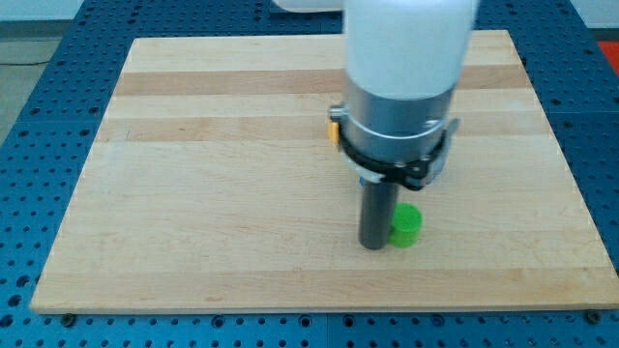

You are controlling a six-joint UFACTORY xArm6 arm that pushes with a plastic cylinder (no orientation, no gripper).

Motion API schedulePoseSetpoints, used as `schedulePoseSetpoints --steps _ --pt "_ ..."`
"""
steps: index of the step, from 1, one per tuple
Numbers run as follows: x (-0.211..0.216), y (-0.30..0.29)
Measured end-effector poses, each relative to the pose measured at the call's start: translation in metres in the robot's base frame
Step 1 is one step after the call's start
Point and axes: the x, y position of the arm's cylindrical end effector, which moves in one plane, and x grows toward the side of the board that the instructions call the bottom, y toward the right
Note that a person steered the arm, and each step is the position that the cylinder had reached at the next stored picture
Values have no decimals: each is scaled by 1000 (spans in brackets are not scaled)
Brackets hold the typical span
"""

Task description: Slide the green circle towards the right side of the board

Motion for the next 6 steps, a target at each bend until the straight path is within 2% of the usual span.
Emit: schedulePoseSetpoints --steps 2,6 --pt "0 49" --pt "-8 76"
